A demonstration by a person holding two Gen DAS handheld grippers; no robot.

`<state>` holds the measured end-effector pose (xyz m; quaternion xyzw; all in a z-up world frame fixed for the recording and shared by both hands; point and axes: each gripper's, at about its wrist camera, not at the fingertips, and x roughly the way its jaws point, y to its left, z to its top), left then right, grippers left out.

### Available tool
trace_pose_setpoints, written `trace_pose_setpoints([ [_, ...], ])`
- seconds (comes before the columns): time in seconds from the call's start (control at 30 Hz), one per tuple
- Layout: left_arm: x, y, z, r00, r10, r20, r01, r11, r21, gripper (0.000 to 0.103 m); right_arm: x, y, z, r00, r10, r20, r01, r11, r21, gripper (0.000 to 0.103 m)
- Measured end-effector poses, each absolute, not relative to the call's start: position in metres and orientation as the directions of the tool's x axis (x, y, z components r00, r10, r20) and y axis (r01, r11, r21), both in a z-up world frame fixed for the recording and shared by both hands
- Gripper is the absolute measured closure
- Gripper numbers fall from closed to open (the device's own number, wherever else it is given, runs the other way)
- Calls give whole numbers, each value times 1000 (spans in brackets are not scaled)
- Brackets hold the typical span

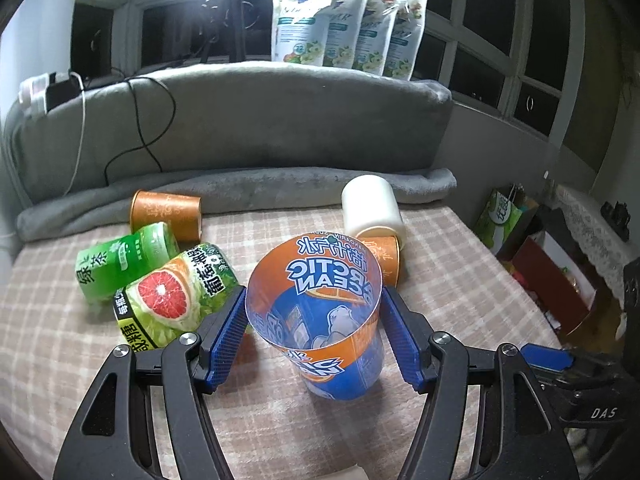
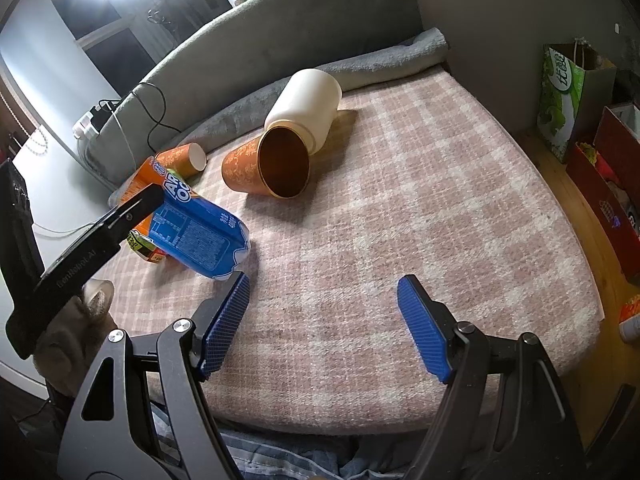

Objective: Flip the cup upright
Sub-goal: 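Rotate the cup upright with the left gripper, opening end up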

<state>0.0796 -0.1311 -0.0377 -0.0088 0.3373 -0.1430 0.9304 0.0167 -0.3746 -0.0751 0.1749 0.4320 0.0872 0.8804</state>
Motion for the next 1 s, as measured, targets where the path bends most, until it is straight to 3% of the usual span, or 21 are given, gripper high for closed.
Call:
trace_pose_setpoints([
  [0.67,75,-145,-38,743,-266,-615,281,957,-75,36,14,-377,-70,622,295,-725,4,925,380,24],
  [1.0,80,-149,-46,692,-313,-650,303,944,-132,35,12,-381,-67,624,293,-724,13,923,384,24],
])
